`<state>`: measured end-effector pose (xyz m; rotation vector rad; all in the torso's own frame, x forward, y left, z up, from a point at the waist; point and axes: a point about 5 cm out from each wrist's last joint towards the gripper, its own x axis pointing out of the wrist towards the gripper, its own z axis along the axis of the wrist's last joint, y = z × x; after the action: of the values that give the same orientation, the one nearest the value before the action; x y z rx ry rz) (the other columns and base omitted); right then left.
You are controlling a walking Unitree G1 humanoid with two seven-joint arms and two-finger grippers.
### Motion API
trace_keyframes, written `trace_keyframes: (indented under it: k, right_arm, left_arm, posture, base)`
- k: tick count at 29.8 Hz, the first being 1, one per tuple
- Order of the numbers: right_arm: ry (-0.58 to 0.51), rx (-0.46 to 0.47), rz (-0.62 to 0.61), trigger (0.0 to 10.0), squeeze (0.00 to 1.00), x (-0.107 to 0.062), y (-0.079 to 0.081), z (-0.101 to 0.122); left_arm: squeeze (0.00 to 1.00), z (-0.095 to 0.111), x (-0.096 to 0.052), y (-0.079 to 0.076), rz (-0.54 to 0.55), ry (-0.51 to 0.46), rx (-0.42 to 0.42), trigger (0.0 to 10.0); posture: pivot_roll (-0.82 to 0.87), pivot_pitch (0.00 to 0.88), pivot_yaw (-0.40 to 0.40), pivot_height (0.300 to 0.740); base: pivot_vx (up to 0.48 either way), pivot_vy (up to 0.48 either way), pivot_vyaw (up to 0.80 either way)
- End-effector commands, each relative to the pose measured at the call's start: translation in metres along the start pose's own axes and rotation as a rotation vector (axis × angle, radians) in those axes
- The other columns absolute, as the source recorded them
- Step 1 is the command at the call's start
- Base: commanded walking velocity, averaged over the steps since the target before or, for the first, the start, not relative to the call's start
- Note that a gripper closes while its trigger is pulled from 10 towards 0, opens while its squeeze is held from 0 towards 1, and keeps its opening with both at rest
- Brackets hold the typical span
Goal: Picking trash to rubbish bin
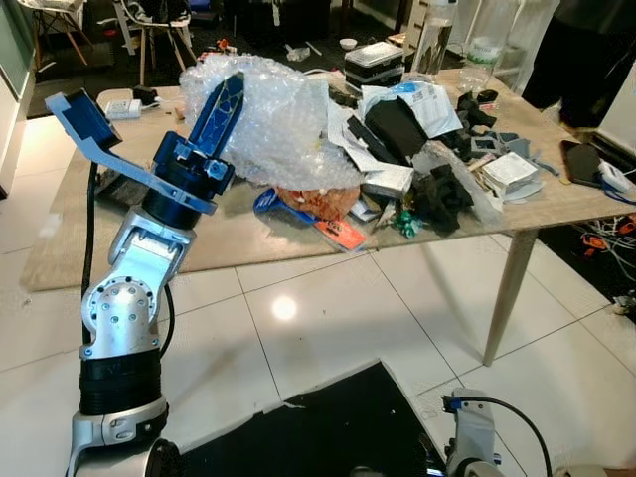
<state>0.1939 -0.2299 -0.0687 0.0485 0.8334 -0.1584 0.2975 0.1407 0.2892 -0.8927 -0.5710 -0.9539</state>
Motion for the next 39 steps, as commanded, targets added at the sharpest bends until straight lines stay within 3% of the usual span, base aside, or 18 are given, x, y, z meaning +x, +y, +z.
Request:
trace_keyframes:
  k: [1,11,12,16,20,23,25,26,27,29,33,36,37,39]
  right_arm:
    - [0.034,0.001,0.0,10.0,0.0,-0.002,0.0,-0.009]
    - [0.041,-0.003,0.007,10.0,0.0,-0.002,0.003,-0.011]
    - [0.045,-0.007,0.009,10.0,0.0,-0.002,0.004,-0.012]
    - [0.048,-0.008,0.011,10.0,0.0,-0.002,0.004,-0.013]
    - [0.059,-0.01,0.012,10.0,0.0,-0.003,0.005,-0.016]
    - [0.063,-0.011,0.012,10.0,0.0,-0.003,0.005,-0.016]
    - [0.07,-0.011,0.01,10.0,0.0,-0.003,0.005,-0.017]
    - [0.07,-0.011,0.01,10.0,0.0,-0.003,0.005,-0.017]
    - [0.079,-0.021,0.01,10.0,0.0,-0.003,0.005,-0.018]
    - [0.082,-0.029,0.011,10.0,0.0,-0.003,0.005,-0.018]
    - [0.091,-0.021,0.01,10.0,0.0,-0.003,0.005,-0.02]
    - [0.098,-0.018,0.007,10.0,0.0,-0.004,0.005,-0.022]
    - [0.098,-0.018,0.007,10.0,0.0,-0.004,0.005,-0.022]
    - [0.105,-0.018,0.004,10.0,0.0,-0.004,0.004,-0.023]
  left_arm:
    - [0.0,-0.006,0.0,-0.003,-0.012,0.017,-0.022,10.0]
    - [0.0,-0.027,-0.01,0.0,-0.001,0.136,-0.008,10.0]
    - [0.0,-0.037,-0.017,0.005,0.023,0.199,0.008,10.0]
    - [0.0,-0.048,-0.025,0.01,0.042,0.265,0.023,10.0]
    - [0.0,-0.075,-0.059,0.032,0.149,0.417,0.049,10.0]
    - [0.0,-0.085,-0.077,0.043,0.207,0.48,0.066,10.0]
    - [0.0,-0.094,-0.094,0.056,0.287,0.557,0.115,10.0]
    - [0.0,-0.094,-0.094,0.056,0.287,0.557,0.115,10.0]
    - [0.0,-0.101,-0.111,0.067,0.359,0.624,0.157,10.0]
    - [0.0,-0.104,-0.118,0.072,0.388,0.649,0.171,10.0]
    - [0.0,-0.113,-0.176,0.095,0.591,0.832,0.273,10.0]
    - [0.0,-0.113,-0.21,0.103,0.727,0.903,0.303,10.0]
    - [0.0,-0.113,-0.21,0.103,0.727,0.903,0.303,10.0]
    - [0.0,-0.112,-0.231,0.105,0.822,0.943,0.322,10.0]
  posture:
    - [-0.04,0.101,0.017,0.74]
    - [-0.04,0.098,0.02,0.74]
    - [-0.04,0.096,0.021,0.74]
    - [-0.04,0.096,0.021,0.74]
    - [-0.03,0.089,0.022,0.74]
    - [-0.03,0.089,0.022,0.74]
    - [-0.03,0.081,0.023,0.74]
    - [-0.03,0.081,0.023,0.74]
    - [-0.03,0.081,0.023,0.74]
    - [-0.03,0.081,0.023,0.74]
    - [-0.03,0.081,0.023,0.74]
    - [-0.03,0.081,0.023,0.74]
    - [-0.03,0.081,0.023,0.74]
    - [-0.03,0.081,0.023,0.74]
  base:
    - [-0.368,0.0,0.0]
    - [-0.359,0.0,0.0]
    - [-0.345,0.0,0.0]
    - [-0.347,0.0,0.0]
    - [-0.336,0.0,0.0]
    - [-0.211,0.0,0.0]
    - [0.0,0.0,0.0]
    - [0.0,0.0,0.0]
    - [0.0,0.0,-0.48]
    - [0.0,0.0,-0.48]
    - [0.0,0.0,-0.8]
    - [0.0,0.0,-0.8]
    - [0.0,0.0,-0.8]
    - [0.0,0.0,-0.8]
